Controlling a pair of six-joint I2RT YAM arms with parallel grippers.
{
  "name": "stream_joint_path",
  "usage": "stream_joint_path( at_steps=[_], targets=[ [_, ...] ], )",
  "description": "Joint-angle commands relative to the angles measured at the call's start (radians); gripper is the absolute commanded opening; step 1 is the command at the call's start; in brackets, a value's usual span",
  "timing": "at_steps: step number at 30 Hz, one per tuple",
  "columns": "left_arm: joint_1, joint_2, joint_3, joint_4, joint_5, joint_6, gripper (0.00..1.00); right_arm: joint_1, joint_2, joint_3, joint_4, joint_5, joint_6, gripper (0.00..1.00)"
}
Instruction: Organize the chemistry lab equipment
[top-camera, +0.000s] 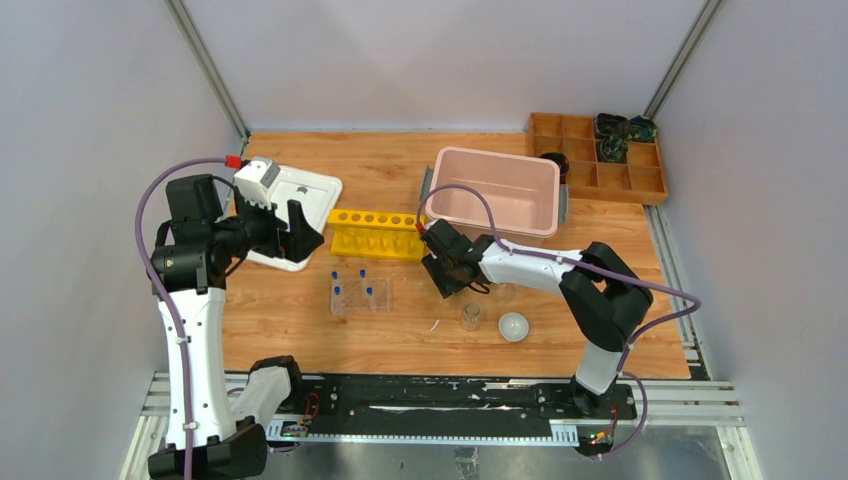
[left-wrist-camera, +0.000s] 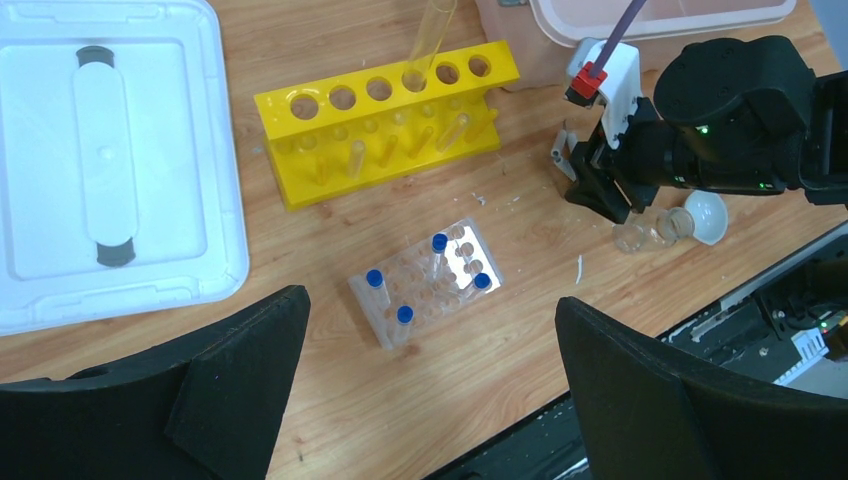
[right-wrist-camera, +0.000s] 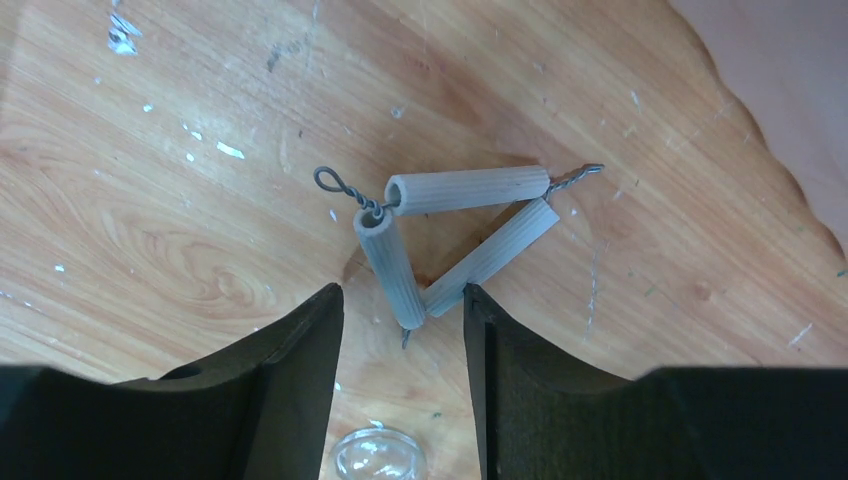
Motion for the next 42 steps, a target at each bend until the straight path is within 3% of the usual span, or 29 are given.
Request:
stream_joint_path(
  at_steps=[1,8,16,34,38,42],
  targets=[
    [0.000,0.006,0.030,-0.002,0.007,0.007,1.00,0.001,0.034,0.021,0.036,-0.021,-0.041,0.49],
    [-0.001,0.000,0.025,-0.002,0.012,0.008,1.00,0.003,-0.003,0.031,0.002,-0.023,-0.047,0.37],
    [0.000,-0.007,0.026,-0.002,0.012,0.011,1.00,0.006,-0.064,0.075,-0.037,-0.009,-0.053,0.38],
    [0.000,-0.004,0.035,-0.002,0.012,0.000,1.00,0.004,0.078,0.076,0.066,-0.076,-0.078,0.40],
    [0.000,-0.008,0.050,-0.002,0.009,0.001,1.00,0.003,0.093,0.063,0.079,-0.073,-0.077,0.36],
    [-0.001,-0.007,0.049,-0.002,0.014,-0.001,1.00,0.004,0.083,0.029,0.097,-0.075,-0.067,0.26]
  ],
)
